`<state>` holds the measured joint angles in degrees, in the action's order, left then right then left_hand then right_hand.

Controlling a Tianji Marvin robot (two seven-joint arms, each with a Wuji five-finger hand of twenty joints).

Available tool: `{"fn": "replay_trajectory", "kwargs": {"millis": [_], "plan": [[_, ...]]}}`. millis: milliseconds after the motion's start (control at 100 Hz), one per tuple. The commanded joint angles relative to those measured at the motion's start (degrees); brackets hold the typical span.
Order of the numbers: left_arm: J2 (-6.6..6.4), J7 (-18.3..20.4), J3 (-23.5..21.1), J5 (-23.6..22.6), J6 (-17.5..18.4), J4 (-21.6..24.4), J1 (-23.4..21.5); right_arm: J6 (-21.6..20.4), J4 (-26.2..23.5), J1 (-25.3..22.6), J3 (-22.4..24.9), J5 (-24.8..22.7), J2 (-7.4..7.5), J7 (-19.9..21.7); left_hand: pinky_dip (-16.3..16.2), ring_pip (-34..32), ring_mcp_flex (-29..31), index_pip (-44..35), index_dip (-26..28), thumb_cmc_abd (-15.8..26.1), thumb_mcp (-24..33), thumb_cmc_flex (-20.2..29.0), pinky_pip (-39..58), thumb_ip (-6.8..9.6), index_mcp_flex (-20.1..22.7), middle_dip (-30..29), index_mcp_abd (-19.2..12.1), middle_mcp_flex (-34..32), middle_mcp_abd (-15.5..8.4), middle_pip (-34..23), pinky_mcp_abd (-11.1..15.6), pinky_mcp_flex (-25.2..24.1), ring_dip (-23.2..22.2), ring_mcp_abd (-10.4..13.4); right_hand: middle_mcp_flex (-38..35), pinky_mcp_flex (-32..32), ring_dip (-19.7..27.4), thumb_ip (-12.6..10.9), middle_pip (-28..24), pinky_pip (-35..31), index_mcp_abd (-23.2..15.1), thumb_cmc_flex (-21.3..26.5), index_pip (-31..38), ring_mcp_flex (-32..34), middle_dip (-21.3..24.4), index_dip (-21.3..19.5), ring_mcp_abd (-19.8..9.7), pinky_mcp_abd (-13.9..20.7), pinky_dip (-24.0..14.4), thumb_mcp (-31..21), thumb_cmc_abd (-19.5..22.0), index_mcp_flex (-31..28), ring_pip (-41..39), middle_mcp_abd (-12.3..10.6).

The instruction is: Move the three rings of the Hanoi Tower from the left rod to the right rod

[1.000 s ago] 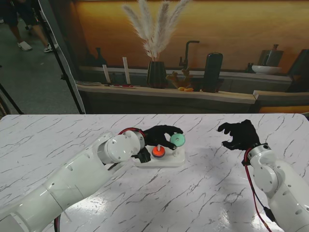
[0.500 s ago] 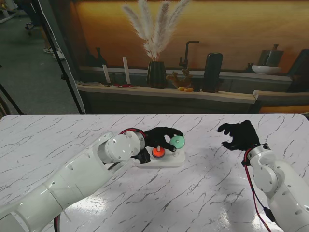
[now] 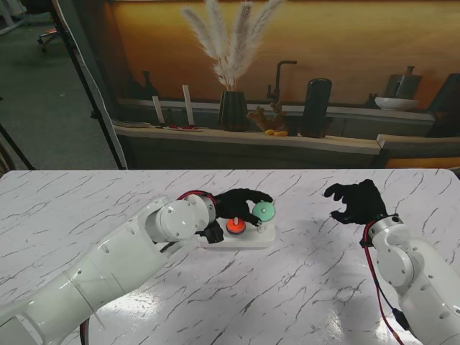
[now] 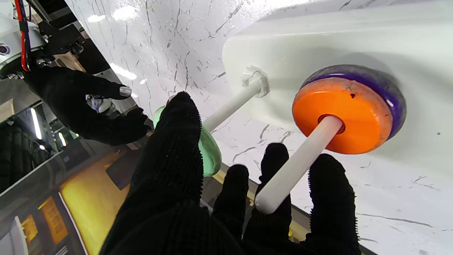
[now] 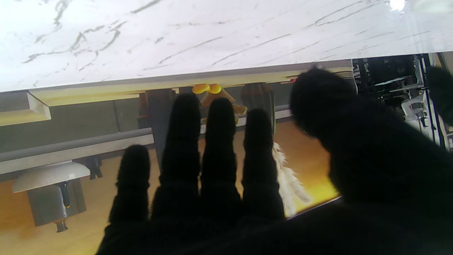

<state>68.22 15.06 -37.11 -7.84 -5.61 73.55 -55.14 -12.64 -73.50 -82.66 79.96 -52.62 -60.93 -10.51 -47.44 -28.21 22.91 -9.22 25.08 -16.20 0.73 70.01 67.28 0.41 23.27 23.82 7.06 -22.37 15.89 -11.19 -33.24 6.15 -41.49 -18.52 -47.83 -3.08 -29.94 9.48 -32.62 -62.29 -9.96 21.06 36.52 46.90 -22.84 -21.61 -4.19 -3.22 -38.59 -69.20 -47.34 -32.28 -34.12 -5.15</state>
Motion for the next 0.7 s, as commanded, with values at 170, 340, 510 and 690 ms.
{"fn": "replay_trajectory", "kwargs": {"millis": [170, 340, 510, 690], "plan": [[-0.32, 0.2, 0.3, -1.7, 4.3, -0.5, 0.2, -0.2, 0.2, -0.1, -0.4, 0.1, -0.29, -0.1, 14.7, 16.1, -8.5, 2.7, -2.3, -5.7, 9.1, -1.7, -22.9, 3.26, -2.5, -3.4, 2.4, 7.8, -1.2, 5.9, 3.1, -8.8, 13.0, 1.7, -0.4, 0.4, -0.3, -2.4, -1.1, -0.9, -0.5, 0.8, 1.0, 0.6, -0.2, -0.6, -0.9, -17.8, -0.7, -1.0, 0.1, 0.0, -0.7, -1.2], [-0.48, 0.6, 0.5, -1.8, 5.1, -0.7, 0.5, -0.2, 0.3, 0.0, -0.5, 0.3, -0.32, -0.1, 18.1, 21.3, -13.4, 4.3, -3.4, -6.9, 10.7, -3.7, -34.2, 2.74, -4.3, -4.9, 3.1, 11.6, -0.8, 8.8, 3.8, -11.6, 17.0, 1.8, -0.4, 0.3, -0.4, -2.4, -1.2, -1.0, -0.6, 0.8, 1.0, 0.6, -0.3, -0.6, -0.9, -17.7, -0.7, -1.0, 0.1, -0.1, -0.8, -1.1], [-0.61, 1.0, 0.8, -2.1, 5.1, -0.8, 0.7, -0.1, 0.3, -0.1, -0.5, 0.4, -0.34, -0.1, 18.7, 23.0, -16.0, 5.1, -4.1, -7.1, 11.4, -4.3, -38.9, 2.63, -5.3, -5.3, 3.7, 13.8, -0.5, 9.7, 4.1, -12.3, 18.5, 2.3, -0.4, 0.3, -0.4, -2.4, -1.2, -1.0, -0.5, 0.8, 1.0, 0.7, -0.3, -0.6, -0.9, -17.8, -0.7, -1.0, 0.1, -0.1, -0.8, -1.1], [-0.62, 1.3, 1.1, -2.1, 5.0, -0.9, 1.0, -0.1, 0.4, 0.0, -0.5, 0.6, -0.36, -0.1, 18.4, 23.2, -16.9, 5.3, -4.3, -7.4, 11.2, -5.0, -40.4, 2.46, -5.8, -5.4, 3.8, 15.0, -0.4, 10.0, 4.0, -12.8, 18.7, 2.4, -0.4, 0.4, -0.4, -2.4, -1.2, -1.0, -0.6, 0.8, 1.0, 0.7, -0.3, -0.6, -0.8, -17.7, -0.7, -1.0, 0.1, -0.1, -0.8, -1.2]]}}
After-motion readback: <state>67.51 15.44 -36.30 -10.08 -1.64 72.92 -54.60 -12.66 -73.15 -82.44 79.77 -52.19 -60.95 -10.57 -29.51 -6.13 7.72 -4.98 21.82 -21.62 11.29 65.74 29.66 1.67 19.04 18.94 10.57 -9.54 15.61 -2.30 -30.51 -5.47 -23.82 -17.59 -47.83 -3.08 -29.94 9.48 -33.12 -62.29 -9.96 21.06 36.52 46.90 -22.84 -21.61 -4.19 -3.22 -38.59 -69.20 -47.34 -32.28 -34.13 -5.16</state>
